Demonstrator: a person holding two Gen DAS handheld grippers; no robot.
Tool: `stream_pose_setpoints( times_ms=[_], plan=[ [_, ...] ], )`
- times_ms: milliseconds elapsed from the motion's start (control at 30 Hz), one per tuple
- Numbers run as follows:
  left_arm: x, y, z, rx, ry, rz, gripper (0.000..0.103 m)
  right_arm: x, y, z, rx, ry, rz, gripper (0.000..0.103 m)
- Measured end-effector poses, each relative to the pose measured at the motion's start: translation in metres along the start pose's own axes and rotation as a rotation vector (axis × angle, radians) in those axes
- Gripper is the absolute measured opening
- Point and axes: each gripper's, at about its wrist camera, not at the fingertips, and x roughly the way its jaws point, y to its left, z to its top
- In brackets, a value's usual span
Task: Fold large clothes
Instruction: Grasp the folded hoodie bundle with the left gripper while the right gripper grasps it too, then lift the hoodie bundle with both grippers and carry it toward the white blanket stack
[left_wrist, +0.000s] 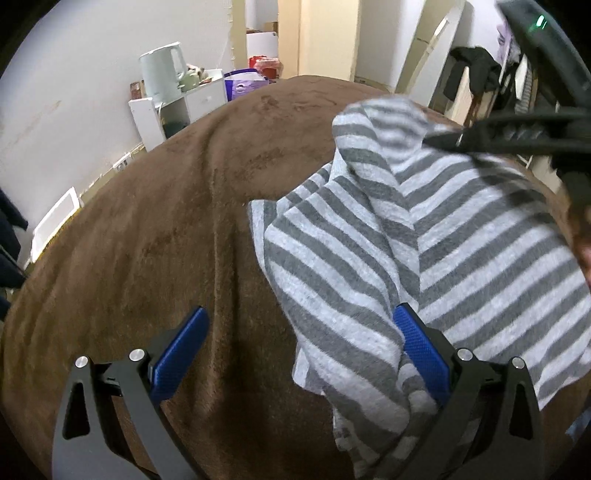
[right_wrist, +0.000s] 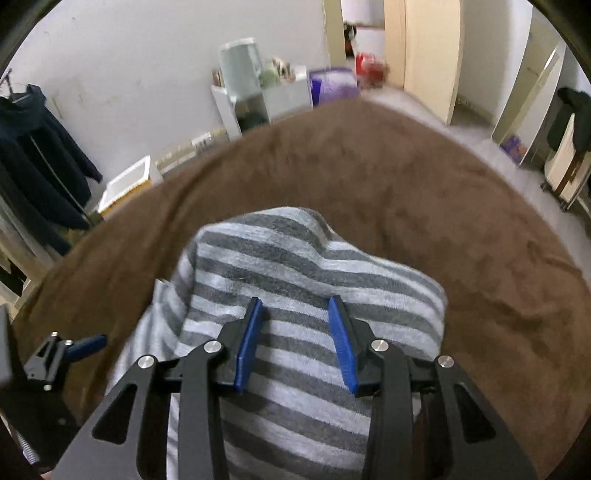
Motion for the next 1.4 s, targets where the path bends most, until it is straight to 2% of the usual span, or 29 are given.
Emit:
stream_pose_setpoints(
  times_ms=[267,533,567,633,667,700,833,867,967,1067,1167,1300,1400],
  plan=[
    [0.002,-0.007,-0.008,0.023,-0.047,0.033,0.098,0.007,-0.017,-0.010,0.084,-0.017,0.111,0.038],
    [-0.010,-0.013,-0.009,0.030,-0.088,0.075,0.097,-0.017,-0.009,-0.012,0.058,-0.085,0.097,0.039],
    [-0.012,-0.012,-0.008,0.026,-0.091,0.063,0.097,-0.020,-0.010,-0.011,0.057,-0.093,0.098,0.042],
    [-0.018,-0.008,-0.004,0.019,-0.101,0.035,0.097,-0.035,-0.011,-0.011,0.059,-0.114,0.097,0.059],
    [-0.020,-0.006,-0.002,0.020,-0.107,0.036,0.097,-0.043,-0.011,-0.012,0.060,-0.125,0.096,0.077],
    [-0.025,-0.004,0.001,0.022,-0.112,0.036,0.097,-0.050,-0.012,-0.013,0.060,-0.135,0.102,0.084],
    [-0.037,0.003,0.013,0.003,-0.113,0.008,0.097,-0.076,-0.020,-0.022,0.091,-0.145,0.148,0.085],
    [-0.039,0.005,0.015,-0.002,-0.116,0.003,0.097,-0.083,-0.027,-0.028,0.123,-0.143,0.175,0.090],
    [-0.045,0.015,0.022,-0.032,-0.126,-0.043,0.097,-0.093,-0.046,-0.044,0.208,-0.141,0.243,0.092],
    [-0.039,0.027,0.027,-0.048,-0.087,-0.132,0.097,-0.091,-0.073,-0.064,0.318,-0.119,0.337,0.092],
    [-0.024,0.035,0.028,-0.050,-0.035,-0.229,0.097,-0.079,-0.097,-0.086,0.430,-0.088,0.424,0.092],
    [0.003,0.042,0.027,-0.105,0.025,-0.339,0.097,-0.060,-0.115,-0.110,0.534,-0.060,0.522,0.092],
    [0.026,0.045,0.028,-0.137,0.070,-0.389,0.097,-0.042,-0.124,-0.125,0.617,-0.042,0.616,0.092]
  ],
)
